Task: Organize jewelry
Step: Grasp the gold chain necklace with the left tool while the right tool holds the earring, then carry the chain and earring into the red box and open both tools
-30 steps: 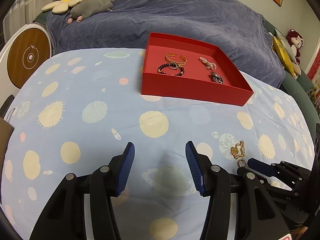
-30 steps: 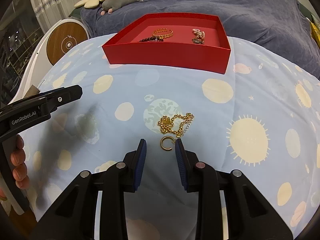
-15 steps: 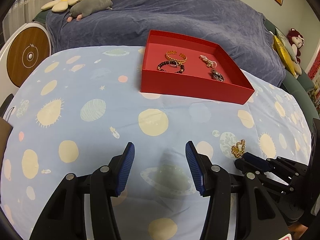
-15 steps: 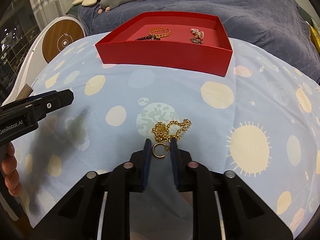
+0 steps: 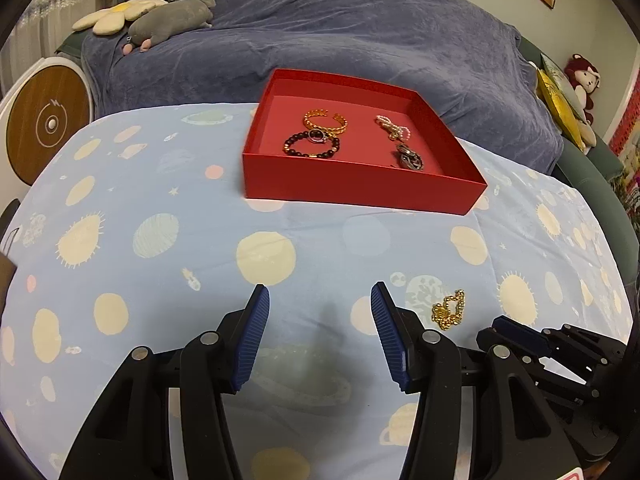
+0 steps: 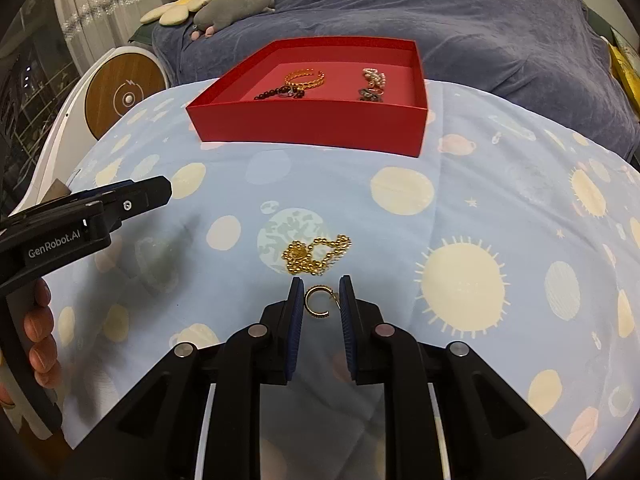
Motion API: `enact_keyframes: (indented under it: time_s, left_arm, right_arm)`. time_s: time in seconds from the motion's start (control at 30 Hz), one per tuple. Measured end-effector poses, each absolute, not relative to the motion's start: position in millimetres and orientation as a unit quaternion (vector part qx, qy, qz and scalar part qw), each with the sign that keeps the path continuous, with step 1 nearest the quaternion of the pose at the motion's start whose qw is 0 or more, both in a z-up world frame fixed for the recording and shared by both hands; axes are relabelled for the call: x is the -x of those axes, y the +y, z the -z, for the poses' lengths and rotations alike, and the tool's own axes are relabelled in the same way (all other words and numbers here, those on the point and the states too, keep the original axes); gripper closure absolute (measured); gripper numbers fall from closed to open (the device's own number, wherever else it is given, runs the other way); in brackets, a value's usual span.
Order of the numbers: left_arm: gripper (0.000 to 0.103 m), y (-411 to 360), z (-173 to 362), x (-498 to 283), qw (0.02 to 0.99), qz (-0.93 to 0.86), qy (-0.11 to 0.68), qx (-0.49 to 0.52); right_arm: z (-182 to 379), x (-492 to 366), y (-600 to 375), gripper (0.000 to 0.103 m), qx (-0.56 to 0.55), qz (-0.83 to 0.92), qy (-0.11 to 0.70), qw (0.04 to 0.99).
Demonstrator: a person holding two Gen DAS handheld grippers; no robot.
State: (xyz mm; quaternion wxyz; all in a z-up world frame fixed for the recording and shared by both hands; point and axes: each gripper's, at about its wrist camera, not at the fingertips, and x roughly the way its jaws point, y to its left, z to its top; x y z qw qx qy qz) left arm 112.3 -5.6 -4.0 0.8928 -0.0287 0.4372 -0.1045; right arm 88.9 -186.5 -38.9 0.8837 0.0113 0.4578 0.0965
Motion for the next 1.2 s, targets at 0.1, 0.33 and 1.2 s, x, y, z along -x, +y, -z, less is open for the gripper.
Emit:
enact_keyframes:
  time_s: [0.1,0.33,1.2]
  left_arm:
    - [0.052,-21.6,6.1,-112.3,0.891,0.115,0.438,0.019]
    - [0.044,-63.0,15.8,-109.5,0.888,0.147,0.436,-0.005]
    - [0.100,-123.4,41.3,-106.5,0.876,0.190,0.439,-0.062]
  right_arm:
    - [36.4,-84.9,-202.1,0.085,-0.019,-0.084,0.456,0.886]
    - [36.5,-75.4,-235.6,0.085,-0.032,-0.059,0.457,0.887]
    - [38.2,-68.2,-257.2,0.086,-0.050,-0.051,0.463,0.884]
